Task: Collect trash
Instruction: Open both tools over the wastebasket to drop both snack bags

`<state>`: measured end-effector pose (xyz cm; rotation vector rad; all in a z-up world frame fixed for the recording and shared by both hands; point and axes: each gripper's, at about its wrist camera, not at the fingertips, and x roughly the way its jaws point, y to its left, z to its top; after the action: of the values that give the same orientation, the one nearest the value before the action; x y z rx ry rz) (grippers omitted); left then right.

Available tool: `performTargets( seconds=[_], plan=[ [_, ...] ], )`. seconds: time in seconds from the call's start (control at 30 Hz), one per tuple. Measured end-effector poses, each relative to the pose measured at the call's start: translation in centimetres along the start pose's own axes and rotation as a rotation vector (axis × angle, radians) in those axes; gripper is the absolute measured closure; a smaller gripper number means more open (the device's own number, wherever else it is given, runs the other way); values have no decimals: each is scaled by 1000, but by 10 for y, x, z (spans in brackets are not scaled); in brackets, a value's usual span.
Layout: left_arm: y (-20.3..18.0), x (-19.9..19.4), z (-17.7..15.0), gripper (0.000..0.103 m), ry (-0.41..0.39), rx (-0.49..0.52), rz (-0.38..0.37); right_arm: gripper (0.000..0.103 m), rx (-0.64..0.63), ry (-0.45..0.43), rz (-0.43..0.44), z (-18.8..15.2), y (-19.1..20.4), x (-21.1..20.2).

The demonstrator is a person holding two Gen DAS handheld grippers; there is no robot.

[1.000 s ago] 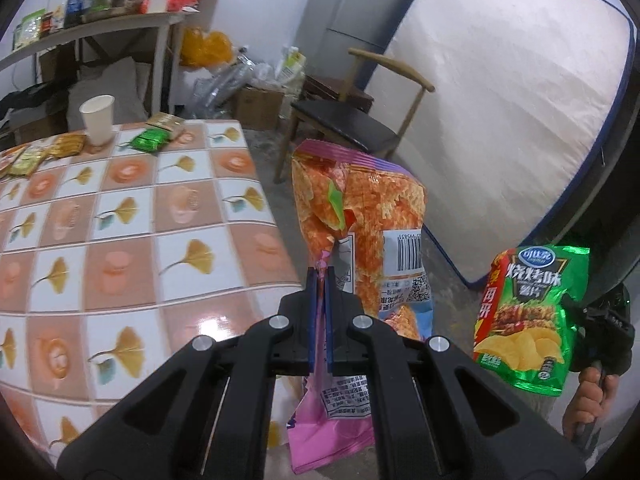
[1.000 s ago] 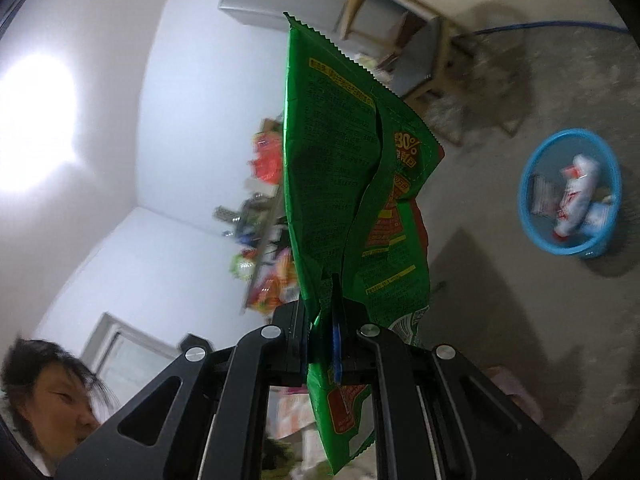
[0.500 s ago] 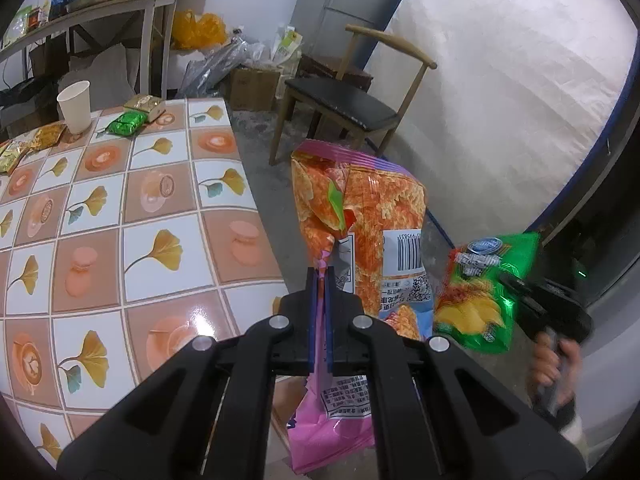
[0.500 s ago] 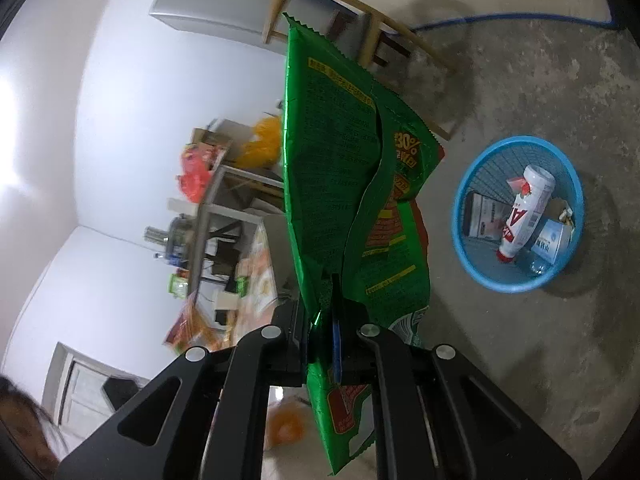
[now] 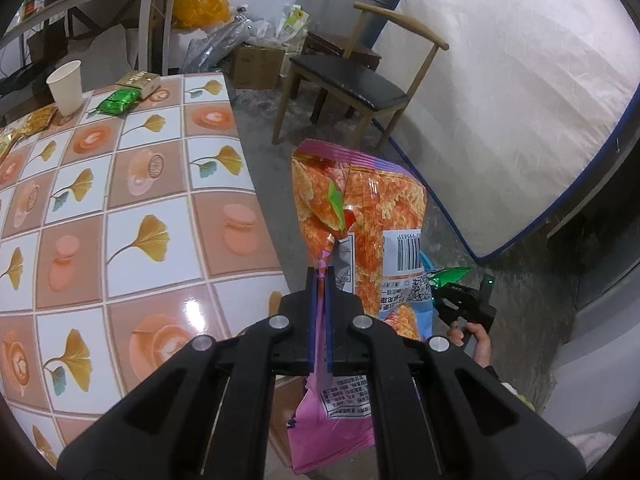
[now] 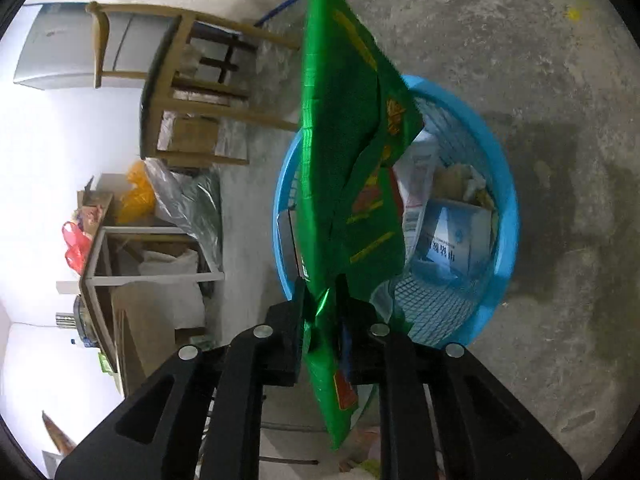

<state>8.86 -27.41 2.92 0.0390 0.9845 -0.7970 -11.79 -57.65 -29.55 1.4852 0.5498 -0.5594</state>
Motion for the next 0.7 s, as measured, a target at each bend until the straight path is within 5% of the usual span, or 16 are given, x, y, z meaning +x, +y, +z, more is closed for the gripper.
performTargets(
  seconds=[0.4, 0.63, 0.7],
  plan=[
    [-65, 75, 19, 101, 117, 15, -102, 70, -74, -47, -185, 1, -16, -27],
    [-127, 201, 35, 100, 275, -31, -149, 70, -12, -60, -109, -4, -29, -38],
    [-136, 248, 33, 86, 349, -53, -149, 70, 27, -69, -73, -6, -34, -43]
  ],
)
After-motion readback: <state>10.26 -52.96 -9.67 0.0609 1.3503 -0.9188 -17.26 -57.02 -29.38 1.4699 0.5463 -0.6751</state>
